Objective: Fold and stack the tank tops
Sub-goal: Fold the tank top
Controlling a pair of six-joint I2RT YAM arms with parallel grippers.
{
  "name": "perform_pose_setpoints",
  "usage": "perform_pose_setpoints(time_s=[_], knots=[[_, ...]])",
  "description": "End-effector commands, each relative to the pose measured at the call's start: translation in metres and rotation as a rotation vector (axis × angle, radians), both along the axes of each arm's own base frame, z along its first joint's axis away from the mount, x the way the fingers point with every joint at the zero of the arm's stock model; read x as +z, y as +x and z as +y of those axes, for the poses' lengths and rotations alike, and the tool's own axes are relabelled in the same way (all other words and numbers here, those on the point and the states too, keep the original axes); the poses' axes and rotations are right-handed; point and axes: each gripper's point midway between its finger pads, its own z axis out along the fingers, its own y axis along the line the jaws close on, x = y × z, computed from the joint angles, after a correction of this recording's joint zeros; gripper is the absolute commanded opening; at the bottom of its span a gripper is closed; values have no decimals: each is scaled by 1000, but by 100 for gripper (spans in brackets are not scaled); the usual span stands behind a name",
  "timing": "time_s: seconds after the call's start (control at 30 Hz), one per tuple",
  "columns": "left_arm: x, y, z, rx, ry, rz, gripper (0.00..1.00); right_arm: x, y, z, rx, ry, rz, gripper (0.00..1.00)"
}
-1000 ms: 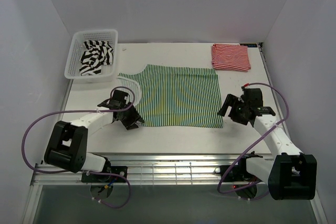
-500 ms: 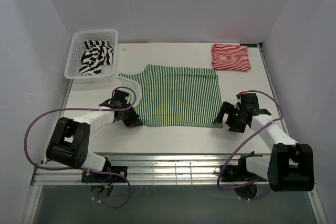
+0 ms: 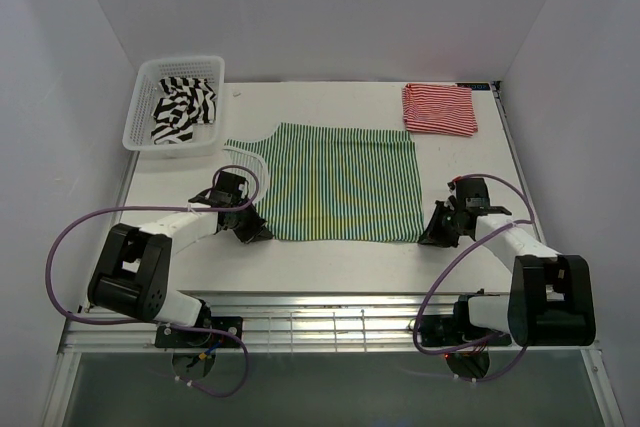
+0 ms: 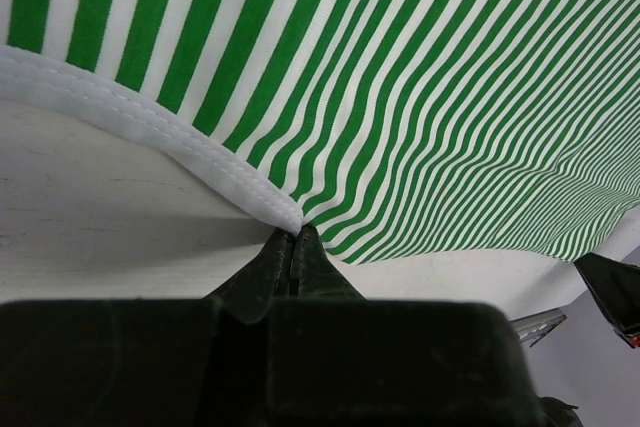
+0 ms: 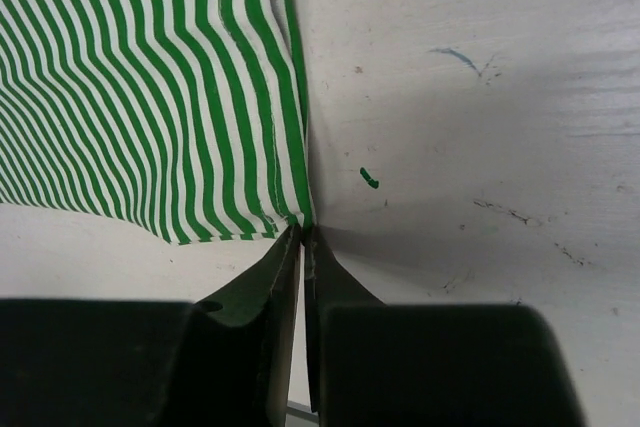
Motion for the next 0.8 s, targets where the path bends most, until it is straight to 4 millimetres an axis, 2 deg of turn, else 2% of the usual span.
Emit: perform_pose_setpoints(time_s=[0.0, 0.33, 0.63, 0.77], knots=[[9, 4, 0, 4, 1, -35, 0, -8, -5, -1, -4, -4, 26, 8], [41, 16, -6, -1, -33, -103, 0, 28, 7, 6, 34, 30, -45, 8], [67, 38, -13, -6, -46, -139, 0, 60, 29, 8, 35, 42, -109, 8], [77, 53, -9, 12, -42, -147, 0, 71, 42, 8, 37, 39, -121, 8]])
